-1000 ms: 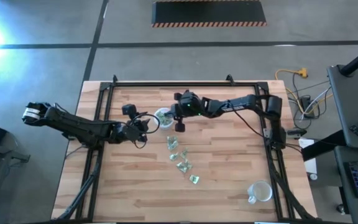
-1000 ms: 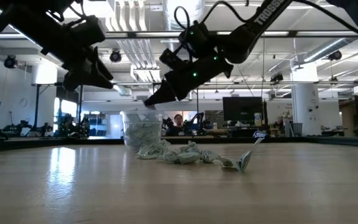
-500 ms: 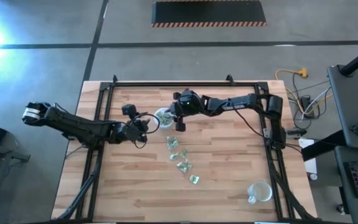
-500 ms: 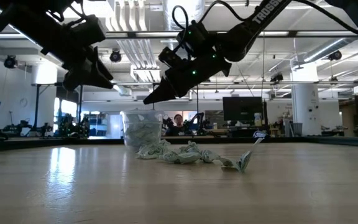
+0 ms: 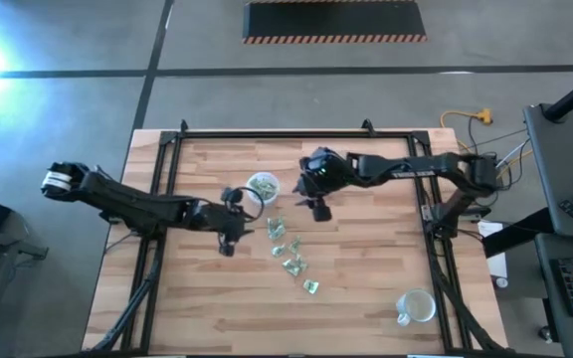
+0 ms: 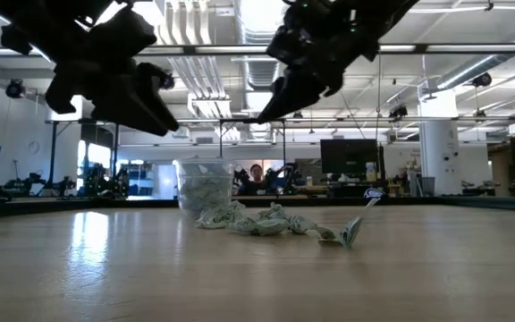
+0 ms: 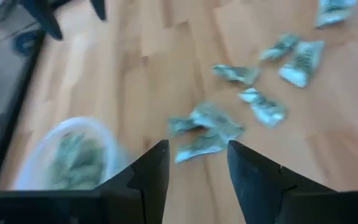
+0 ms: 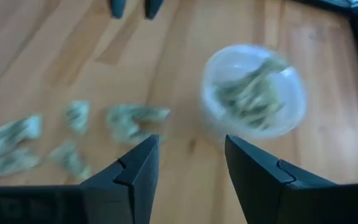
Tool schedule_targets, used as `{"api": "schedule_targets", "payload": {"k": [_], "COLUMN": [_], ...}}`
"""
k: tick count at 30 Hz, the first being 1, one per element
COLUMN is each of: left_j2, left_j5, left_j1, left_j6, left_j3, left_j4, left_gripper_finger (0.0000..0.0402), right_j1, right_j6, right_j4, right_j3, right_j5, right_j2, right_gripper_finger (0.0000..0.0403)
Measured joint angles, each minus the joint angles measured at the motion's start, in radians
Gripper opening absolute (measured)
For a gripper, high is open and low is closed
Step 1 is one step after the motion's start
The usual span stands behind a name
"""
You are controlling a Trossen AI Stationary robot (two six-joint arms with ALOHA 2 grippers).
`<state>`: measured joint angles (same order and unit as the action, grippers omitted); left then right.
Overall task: Pick and place Stevia / Truvia into bins
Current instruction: Put the stevia packet into the transparent container
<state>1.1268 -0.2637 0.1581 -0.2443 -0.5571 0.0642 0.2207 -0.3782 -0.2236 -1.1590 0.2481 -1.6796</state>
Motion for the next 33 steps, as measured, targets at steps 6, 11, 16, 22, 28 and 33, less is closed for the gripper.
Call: {"api": "schedule_targets", "payload": {"k": [6, 11, 16, 22, 28, 33], "left_j2": [0.157, 0.296, 0.414, 0.505, 0.547, 0.546], "left_j5": [0.061, 0.060, 0.032, 0.016, 0.015, 0.011], "left_j1": [0.007, 0.006, 0.003, -0.006, -0.015, -0.026], "left_j6": [-0.032, -0.023, -0.024, -0.024, -0.009, 0.032], "left_j3": [-0.003, -0.011, -0.051, -0.102, -0.117, -0.121], "left_j4": [-0.199, -0.356, -0.415, -0.414, -0.411, -0.350], "left_gripper_finger": [0.0130, 0.0125, 0.0125, 0.0125, 0.0125, 0.0125], "right_j1": [-0.014, -0.009, -0.007, -0.010, -0.016, -0.018], "right_j6": [0.005, 0.033, 0.061, 0.088, 0.090, 0.087], "right_j4": [0.023, 0.040, 0.056, 0.075, 0.078, 0.080], "right_j3": [0.187, 0.305, 0.354, 0.383, 0.389, 0.389], "right_j5": [-0.003, -0.037, -0.049, -0.047, -0.042, -0.041], "right_j2": [0.141, 0.244, 0.343, 0.419, 0.417, 0.409], "right_gripper_finger": [0.0164, 0.0162, 0.0162, 0.0162, 0.0162, 0.0162]}}
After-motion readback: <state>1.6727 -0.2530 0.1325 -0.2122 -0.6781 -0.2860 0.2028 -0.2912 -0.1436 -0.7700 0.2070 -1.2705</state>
